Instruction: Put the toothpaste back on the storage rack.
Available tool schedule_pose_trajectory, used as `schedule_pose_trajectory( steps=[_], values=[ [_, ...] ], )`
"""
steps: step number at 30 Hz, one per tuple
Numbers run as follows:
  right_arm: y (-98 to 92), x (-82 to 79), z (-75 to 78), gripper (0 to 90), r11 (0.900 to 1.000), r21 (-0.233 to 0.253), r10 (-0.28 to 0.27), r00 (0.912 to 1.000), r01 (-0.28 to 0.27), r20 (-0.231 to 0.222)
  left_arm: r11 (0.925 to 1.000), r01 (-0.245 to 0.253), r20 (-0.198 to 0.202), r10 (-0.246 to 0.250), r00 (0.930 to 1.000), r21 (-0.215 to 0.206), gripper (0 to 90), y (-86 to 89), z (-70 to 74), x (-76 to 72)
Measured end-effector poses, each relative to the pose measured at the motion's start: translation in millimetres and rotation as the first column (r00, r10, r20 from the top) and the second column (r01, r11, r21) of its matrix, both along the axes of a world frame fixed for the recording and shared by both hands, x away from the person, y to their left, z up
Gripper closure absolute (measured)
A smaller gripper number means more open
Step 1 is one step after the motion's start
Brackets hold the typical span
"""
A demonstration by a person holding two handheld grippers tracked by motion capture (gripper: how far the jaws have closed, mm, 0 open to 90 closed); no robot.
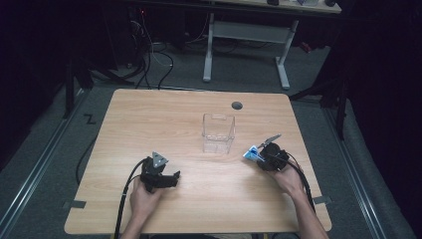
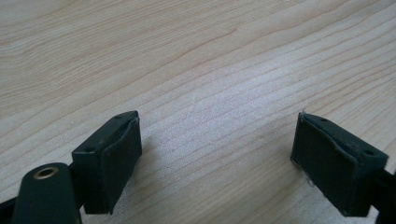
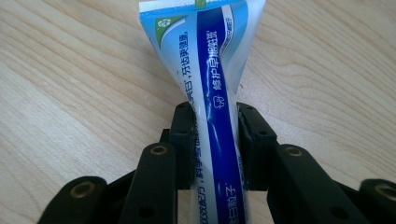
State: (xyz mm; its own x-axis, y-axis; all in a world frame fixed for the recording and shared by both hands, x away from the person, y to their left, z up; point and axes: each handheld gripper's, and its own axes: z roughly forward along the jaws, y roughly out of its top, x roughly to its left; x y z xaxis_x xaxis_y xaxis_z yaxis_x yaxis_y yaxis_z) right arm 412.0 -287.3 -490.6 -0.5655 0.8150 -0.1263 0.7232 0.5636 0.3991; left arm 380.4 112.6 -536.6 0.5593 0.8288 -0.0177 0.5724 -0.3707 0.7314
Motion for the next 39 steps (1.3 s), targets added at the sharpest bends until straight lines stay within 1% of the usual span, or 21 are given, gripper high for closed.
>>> schedule_pose_trajectory(
  steps=[1, 4, 8, 9, 10, 11, 12, 13, 15, 16, 17, 18, 19, 22, 25, 29, 31, 35, 37, 38, 39],
  values=[
    [-0.8, -0.2, 1.3, 70.9, 1.0, 0.007, 0.0, 1.0, 0.0, 0.003, 1.0, 0.0, 0.0, 0.0, 1.0, 0.0, 16.2, 0.0, 0.0, 0.0],
    [-4.4, -1.8, 6.9, 70.9, 0.998, 0.07, -0.005, 0.9999, 0.004, 0.011, 1.0, 0.0, 0.0, 0.0, 1.0, 0.0, 16.2, 0.0, 0.0, 0.0],
    [-8.3, -5.2, 15.3, 70.8, 0.989, 0.149, 0.0, 0.9993, -0.006, 0.038, 1.0, 0.0, 0.0, 0.0, 1.0, 0.0, 16.2, 0.0, 0.0, 0.0],
    [-8.7, -6.5, 17.7, 70.8, 0.986, 0.168, -0.002, 0.999, -0.006, 0.044, 1.0, 0.0, 0.0, 0.0, 1.0, 0.0, 16.2, 0.0, 0.0, 0.0],
    [-9.5, -8.9, 22.5, 70.8, 0.979, 0.201, -0.002, 0.9981, -0.011, 0.061, 1.0, 0.0, 0.0, 0.0, 1.0, 0.0, 16.2, 0.0, 0.0, 0.0],
    [-9.5, -8.9, 22.5, 70.8, 0.979, 0.201, -0.002, 0.9981, -0.011, 0.061, 1.0, 0.0, 0.0, 0.0, 1.0, 0.0, 16.2, 0.0, 0.0, 0.0],
    [-10.3, -11.0, 26.8, 70.9, 0.973, 0.229, -0.001, 0.9971, -0.017, 0.076, 1.0, 0.0, 0.0, 0.0, 1.0, 0.0, 16.2, 0.0, 0.0, 0.0],
    [-10.3, -11.0, 26.8, 70.9, 0.973, 0.229, -0.001, 0.9971, -0.017, 0.076, 1.0, 0.0, 0.0, 0.0, 1.0, 0.0, 16.2, 0.0, 0.0, 0.0],
    [-11.6, -12.4, 30.0, 71.0, 0.967, 0.255, 0.004, 0.9958, -0.027, 0.091, 1.0, 0.0, 0.0, 0.0, 1.0, 0.0, 16.2, 0.0, 0.0, 0.0],
    [-12.9, -13.8, 32.5, 71.0, 0.961, 0.276, 0.002, 0.9949, -0.03, 0.101, 1.0, 0.0, 0.0, 0.0, 1.0, 0.0, 16.2, 0.0, 0.0, 0.0],
    [-13.5, -14.3, 33.6, 71.1, 0.957, 0.289, -0.002, 0.9947, -0.028, 0.103, 1.0, 0.0, 0.0, 0.0, 1.0, 0.0, 16.2, 0.0, 0.0, 0.0],
    [-13.5, -14.3, 33.6, 71.1, 0.957, 0.289, -0.002, 0.9947, -0.028, 0.103, 1.0, 0.0, 0.0, 0.0, 1.0, 0.0, 16.2, 0.0, 0.0, 0.0],
    [-14.7, -14.4, 34.5, 71.1, 0.955, 0.293, 0.004, 0.9936, -0.037, 0.113, 1.0, 0.0, 0.0, 0.0, 1.0, 0.0, 16.2, 0.0, 0.0, 0.0],
    [-16.0, -16.0, 37.3, 71.1, 0.949, 0.312, -0.004, 0.9927, -0.034, 0.12, 1.0, 0.0, 0.0, 0.0, 1.0, 0.0, 16.2, 0.0, 0.0, 0.0],
    [-17.1, -17.5, 39.7, 71.1, 0.941, 0.335, -0.003, 0.9916, -0.041, 0.129, 1.0, 0.0, 0.0, 0.0, 1.0, 0.0, 16.2, 0.0, 0.0, 0.0],
    [-17.6, -20.0, 43.9, 71.1, 0.927, 0.372, -0.007, 0.9883, -0.051, 0.152, 1.0, 0.0, 0.0, 0.0, 1.0, 0.0, 16.2, 0.0, 0.0, 0.0],
    [-17.5, -20.6, 45.8, 71.1, 0.921, 0.385, -0.008, 0.9873, -0.055, 0.158, 1.0, 0.0, 0.0, 0.0, 1.0, 0.0, 16.2, 0.0, 0.0, 0.0],
    [-14.9, -21.6, 49.5, 71.0, 0.918, 0.39, -0.003, 0.9847, -0.066, 0.174, 1.0, 0.0, 0.0, 0.0, 1.0, 0.0, 16.2, 0.0, 0.0, 0.0],
    [-13.5, -22.4, 51.7, 71.0, 0.912, 0.403, -0.005, 0.9831, -0.07, 0.183, 1.0, 0.0, 0.0, 0.0, 1.0, 0.0, 16.2, 0.0, 0.0, 0.0],
    [-12.3, -23.1, 54.0, 71.0, 0.907, 0.415, -0.007, 0.9814, -0.075, 0.192, 1.0, 0.0, 0.0, 0.0, 1.0, 0.0, 16.2, 0.0, 0.0, 0.0],
    [-12.3, -23.1, 54.0, 71.0, 0.907, 0.415, -0.007, 0.9814, -0.075, 0.192, 1.0, 0.0, 0.0, 0.0, 1.0, 0.0, 16.2, 0.0, 0.0, 0.0]
  ],
)
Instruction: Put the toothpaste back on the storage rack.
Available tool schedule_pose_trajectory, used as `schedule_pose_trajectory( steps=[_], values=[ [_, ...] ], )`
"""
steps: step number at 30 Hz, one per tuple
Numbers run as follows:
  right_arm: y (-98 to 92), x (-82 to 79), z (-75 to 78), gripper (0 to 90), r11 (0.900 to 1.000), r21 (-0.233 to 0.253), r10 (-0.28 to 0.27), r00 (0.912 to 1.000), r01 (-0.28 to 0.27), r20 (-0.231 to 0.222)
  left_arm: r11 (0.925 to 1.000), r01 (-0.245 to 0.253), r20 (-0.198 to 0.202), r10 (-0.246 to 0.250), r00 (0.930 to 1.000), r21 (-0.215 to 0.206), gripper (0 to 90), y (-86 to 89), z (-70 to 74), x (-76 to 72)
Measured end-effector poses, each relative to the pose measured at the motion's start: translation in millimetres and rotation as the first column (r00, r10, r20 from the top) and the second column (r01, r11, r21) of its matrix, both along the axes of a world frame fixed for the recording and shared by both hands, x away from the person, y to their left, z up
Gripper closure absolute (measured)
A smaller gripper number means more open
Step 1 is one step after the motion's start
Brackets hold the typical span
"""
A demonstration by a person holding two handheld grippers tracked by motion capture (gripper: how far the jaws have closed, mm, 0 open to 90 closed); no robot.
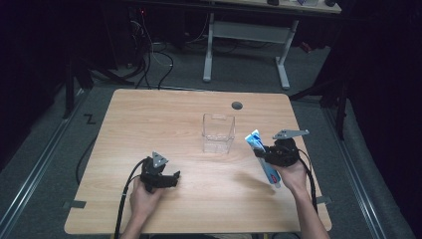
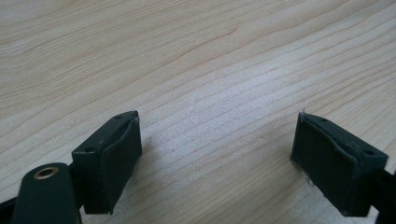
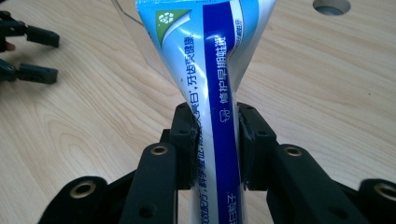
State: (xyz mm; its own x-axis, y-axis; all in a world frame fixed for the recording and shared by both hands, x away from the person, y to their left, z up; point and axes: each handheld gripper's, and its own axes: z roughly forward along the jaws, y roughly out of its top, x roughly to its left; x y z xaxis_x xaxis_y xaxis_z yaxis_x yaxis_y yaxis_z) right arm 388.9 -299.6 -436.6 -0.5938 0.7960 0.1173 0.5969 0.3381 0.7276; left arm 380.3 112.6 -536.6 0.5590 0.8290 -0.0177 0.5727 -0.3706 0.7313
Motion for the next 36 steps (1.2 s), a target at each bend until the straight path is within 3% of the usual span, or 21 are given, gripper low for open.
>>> schedule_pose_trajectory(
  steps=[6, 14, 28, 36],
  values=[
    [5.1, -1.5, 5.9, 71.1, 1.0, 0.02, 0.012, 0.9992, -0.013, 0.037, 1.0, 0.0, 0.0, 0.0, 1.0, 0.0, 16.2, 0.0, 0.0, 0.0],
    [8.0, -1.7, 9.7, 71.1, 0.998, 0.067, 0.019, 0.9986, -0.022, 0.049, 1.0, 0.0, 0.0, 0.0, 1.0, 0.0, 16.2, 0.0, 0.0, 0.0],
    [14.6, -0.7, 14.5, 71.2, 0.995, 0.097, 0.017, 0.997, -0.024, 0.075, 1.0, -0.001, 0.0, 0.001, 1.0, -0.001, 16.2, 0.1, 0.0, -0.2],
    [23.4, 2.4, 26.6, 71.1, 0.99, 0.132, 0.038, 0.9929, -0.052, 0.113, 1.0, -0.002, 0.0, 0.002, 1.0, -0.001, 16.2, 0.1, 0.0, -0.2]
  ],
)
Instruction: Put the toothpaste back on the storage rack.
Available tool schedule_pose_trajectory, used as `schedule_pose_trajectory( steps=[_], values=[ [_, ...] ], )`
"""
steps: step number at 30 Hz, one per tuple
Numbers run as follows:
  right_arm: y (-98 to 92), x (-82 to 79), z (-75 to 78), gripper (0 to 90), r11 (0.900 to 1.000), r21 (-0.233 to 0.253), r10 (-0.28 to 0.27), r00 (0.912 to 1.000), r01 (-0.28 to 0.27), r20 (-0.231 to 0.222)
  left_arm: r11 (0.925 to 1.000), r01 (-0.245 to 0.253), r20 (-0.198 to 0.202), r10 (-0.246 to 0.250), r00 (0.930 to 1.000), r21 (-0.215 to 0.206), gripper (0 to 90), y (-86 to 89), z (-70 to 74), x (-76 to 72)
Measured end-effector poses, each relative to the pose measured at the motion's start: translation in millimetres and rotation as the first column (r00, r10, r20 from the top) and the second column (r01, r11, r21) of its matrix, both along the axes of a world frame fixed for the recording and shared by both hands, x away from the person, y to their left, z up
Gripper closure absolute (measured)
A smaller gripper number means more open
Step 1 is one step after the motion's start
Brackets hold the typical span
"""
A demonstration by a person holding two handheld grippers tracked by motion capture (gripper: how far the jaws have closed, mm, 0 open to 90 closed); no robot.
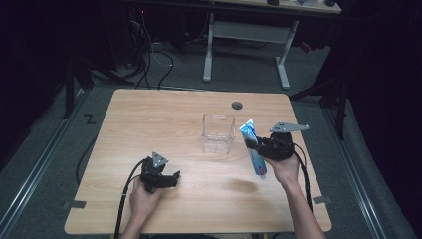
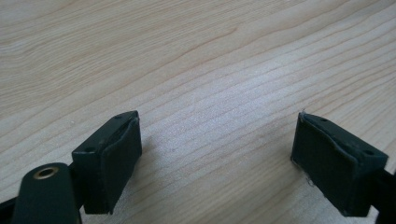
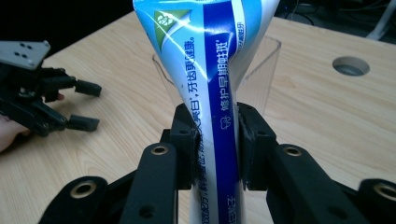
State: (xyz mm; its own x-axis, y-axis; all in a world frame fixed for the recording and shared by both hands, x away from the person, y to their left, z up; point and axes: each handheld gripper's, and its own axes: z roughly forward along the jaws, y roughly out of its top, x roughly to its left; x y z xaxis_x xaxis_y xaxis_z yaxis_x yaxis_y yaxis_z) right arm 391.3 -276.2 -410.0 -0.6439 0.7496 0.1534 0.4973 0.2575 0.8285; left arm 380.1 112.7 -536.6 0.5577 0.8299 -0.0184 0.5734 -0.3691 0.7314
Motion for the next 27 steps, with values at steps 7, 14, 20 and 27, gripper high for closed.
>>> schedule_pose_trajectory(
  steps=[7, 14, 20, 27],
  values=[
    [7.2, 3.7, 6.0, 71.1, 1.0, 0.002, 0.014, 0.9996, -0.014, 0.023, 1.0, 0.0, 0.0, 0.0, 1.0, 0.001, 16.2, 0.0, 0.0, 0.0],
    [10.4, 7.3, 12.9, 71.1, 0.999, 0.022, 0.022, 0.9989, -0.023, 0.04, 1.0, 0.001, 0.0, -0.001, 1.0, 0.001, 16.2, 0.0, 0.0, 0.0],
    [14.3, 9.5, 21.2, 71.1, 0.998, 0.044, 0.034, 0.9978, -0.036, 0.057, 1.0, 0.001, 0.0, -0.001, 1.0, 0.001, 16.2, 0.0, 0.0, 0.0],
    [18.1, 12.4, 26.8, 71.1, 0.996, 0.075, 0.048, 0.9969, -0.053, 0.062, 1.0, 0.001, 0.0, -0.001, 1.0, 0.001, 16.2, 0.0, 0.0, 0.0]
  ],
)
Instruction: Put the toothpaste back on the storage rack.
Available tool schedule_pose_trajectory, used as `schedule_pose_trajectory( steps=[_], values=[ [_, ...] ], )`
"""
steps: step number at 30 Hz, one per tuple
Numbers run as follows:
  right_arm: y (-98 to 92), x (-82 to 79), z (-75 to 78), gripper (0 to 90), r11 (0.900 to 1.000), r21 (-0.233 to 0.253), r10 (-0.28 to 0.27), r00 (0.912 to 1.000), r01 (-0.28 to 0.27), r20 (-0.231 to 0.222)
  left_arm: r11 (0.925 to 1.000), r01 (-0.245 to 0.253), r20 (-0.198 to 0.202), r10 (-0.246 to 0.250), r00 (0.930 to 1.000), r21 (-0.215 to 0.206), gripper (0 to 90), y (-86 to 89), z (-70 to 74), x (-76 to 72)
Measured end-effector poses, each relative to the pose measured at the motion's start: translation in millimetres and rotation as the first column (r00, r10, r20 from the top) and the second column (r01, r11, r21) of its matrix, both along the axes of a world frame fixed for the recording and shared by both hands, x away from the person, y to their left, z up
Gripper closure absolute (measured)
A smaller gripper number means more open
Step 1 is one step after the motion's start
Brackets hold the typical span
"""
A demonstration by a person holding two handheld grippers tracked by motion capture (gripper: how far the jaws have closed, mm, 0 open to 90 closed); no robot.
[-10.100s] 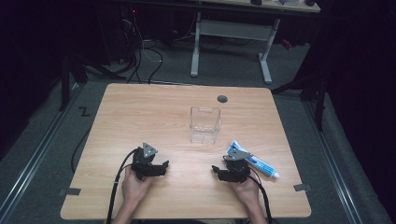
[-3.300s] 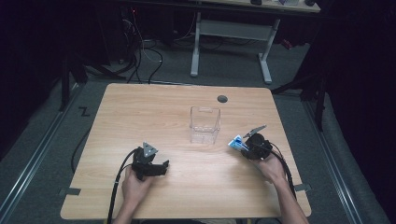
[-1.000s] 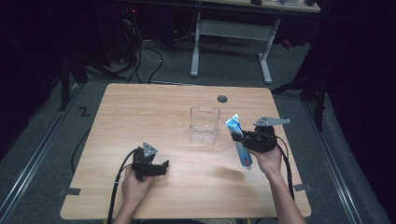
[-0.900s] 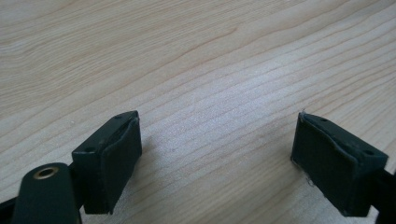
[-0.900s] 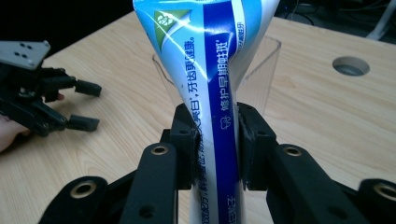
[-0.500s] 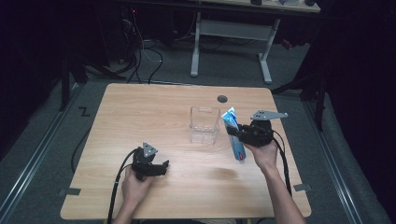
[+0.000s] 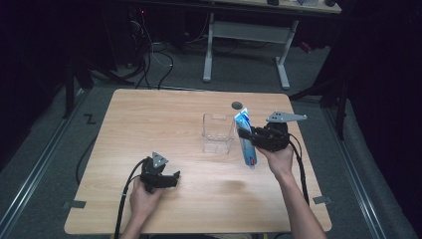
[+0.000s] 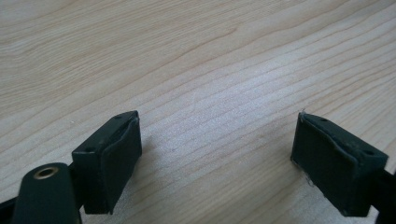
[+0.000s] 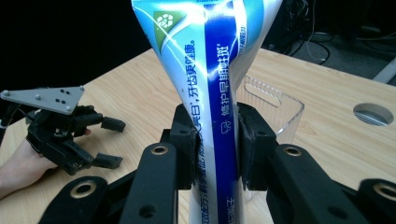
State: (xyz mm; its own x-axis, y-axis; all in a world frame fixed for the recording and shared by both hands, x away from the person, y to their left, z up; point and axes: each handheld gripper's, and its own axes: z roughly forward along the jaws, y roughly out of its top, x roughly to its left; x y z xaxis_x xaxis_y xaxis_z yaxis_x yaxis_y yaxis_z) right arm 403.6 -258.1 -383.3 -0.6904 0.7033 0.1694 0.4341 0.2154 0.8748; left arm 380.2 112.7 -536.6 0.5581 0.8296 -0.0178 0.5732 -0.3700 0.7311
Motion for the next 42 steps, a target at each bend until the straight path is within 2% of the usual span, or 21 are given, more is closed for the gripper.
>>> schedule_pose_trajectory(
  steps=[14, 21, 32, 35, 42],
  values=[
    [12.6, 9.4, 20.0, 71.1, 0.999, 0.039, 0.001, 0.9989, -0.002, 0.048, 1.0, 0.001, 0.0, -0.001, 1.0, 0.002, 16.2, 0.0, 0.1, -0.1],
    [20.1, 17.6, 25.8, 71.1, 0.999, 0.053, 0.001, 0.9987, -0.004, 0.052, 1.0, 0.001, -0.001, -0.001, 1.0, 0.004, 16.2, 0.0, 0.2, -0.3],
    [41.1, 33.8, 33.2, 71.1, 0.996, 0.089, 0.015, 0.9973, -0.022, 0.072, 1.0, 0.002, -0.001, -0.002, 1.0, 0.004, 16.1, -0.1, 0.2, -0.2],
    [50.2, 39.0, 37.4, 71.1, 0.996, 0.085, 0.022, 0.9963, -0.029, 0.083, 1.0, 0.001, -0.001, -0.001, 1.0, 0.005, 16.1, -0.1, 0.2, -0.2],
    [57.8, 45.0, 41.3, 71.1, 0.995, 0.101, 0.017, 0.9956, -0.027, 0.093, 1.0, 0.0, 0.0, 0.0, 1.0, 0.003, 16.1, -0.2, 0.1, -0.2]
  ],
)
